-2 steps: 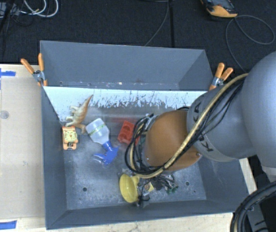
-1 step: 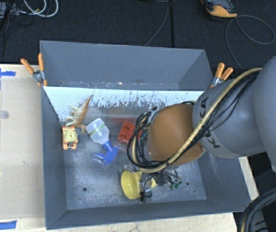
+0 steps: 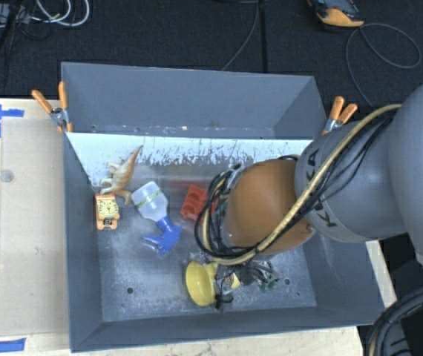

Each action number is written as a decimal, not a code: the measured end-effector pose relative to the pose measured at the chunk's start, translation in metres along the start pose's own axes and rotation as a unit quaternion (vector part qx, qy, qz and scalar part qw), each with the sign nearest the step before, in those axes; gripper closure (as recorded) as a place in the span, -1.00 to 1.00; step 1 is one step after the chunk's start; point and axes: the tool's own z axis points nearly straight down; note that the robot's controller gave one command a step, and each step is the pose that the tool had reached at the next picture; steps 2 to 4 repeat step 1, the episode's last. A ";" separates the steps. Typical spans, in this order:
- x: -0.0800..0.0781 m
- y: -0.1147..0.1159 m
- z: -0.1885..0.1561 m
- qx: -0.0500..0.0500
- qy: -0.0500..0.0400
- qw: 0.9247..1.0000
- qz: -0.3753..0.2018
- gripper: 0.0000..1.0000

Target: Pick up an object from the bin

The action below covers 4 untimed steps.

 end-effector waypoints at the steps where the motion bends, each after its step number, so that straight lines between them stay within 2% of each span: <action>1: -0.002 0.006 -0.098 -0.001 0.000 1.000 0.001 1.00; 4: -0.002 0.006 -0.098 -0.001 0.000 1.000 0.001 1.00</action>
Offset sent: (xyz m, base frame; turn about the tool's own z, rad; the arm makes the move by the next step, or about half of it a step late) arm 0.0000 0.0000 0.0000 0.0000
